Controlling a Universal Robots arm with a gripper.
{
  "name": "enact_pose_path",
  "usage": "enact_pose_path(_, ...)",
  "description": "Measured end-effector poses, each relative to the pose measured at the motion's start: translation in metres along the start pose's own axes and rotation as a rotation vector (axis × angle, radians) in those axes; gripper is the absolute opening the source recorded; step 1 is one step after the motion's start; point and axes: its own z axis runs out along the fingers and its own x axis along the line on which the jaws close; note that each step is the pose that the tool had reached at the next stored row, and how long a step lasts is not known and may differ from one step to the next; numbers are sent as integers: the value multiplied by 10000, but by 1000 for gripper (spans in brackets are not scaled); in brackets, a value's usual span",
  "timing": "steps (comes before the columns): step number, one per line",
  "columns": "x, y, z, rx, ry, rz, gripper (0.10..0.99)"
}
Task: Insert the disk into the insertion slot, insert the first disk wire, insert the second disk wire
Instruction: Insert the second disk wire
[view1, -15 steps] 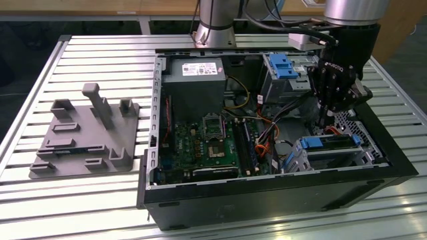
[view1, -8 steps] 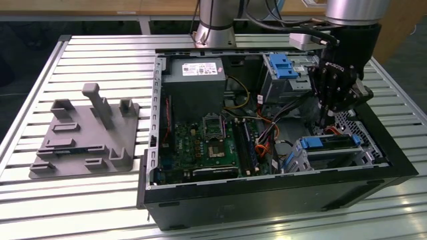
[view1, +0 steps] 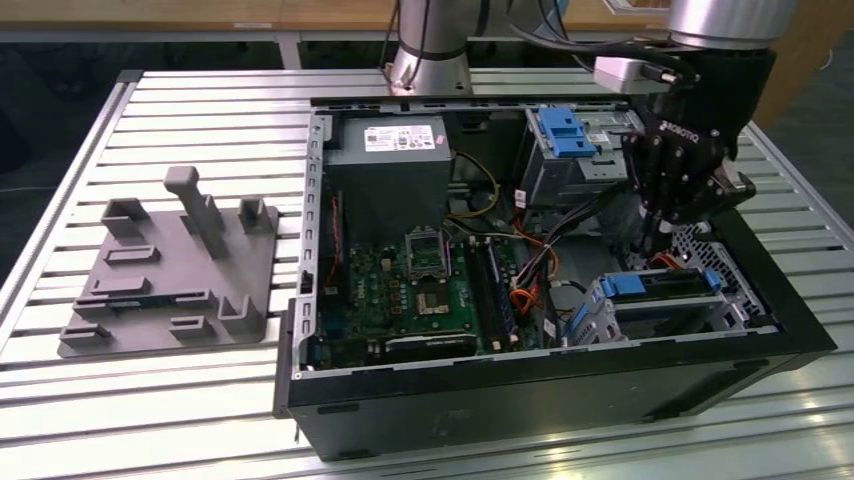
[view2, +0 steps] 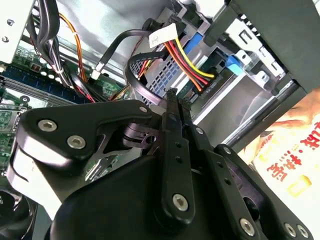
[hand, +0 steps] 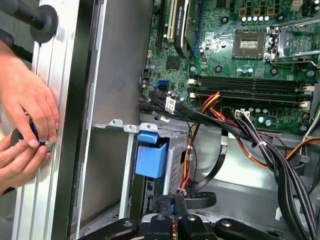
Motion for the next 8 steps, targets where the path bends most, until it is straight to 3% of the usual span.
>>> enact_pose_path(3, 7, -61, 1, -132, -15, -47, 145)
enact_pose_path(8, 10, -80, -1, -253, -28, 34, 145)
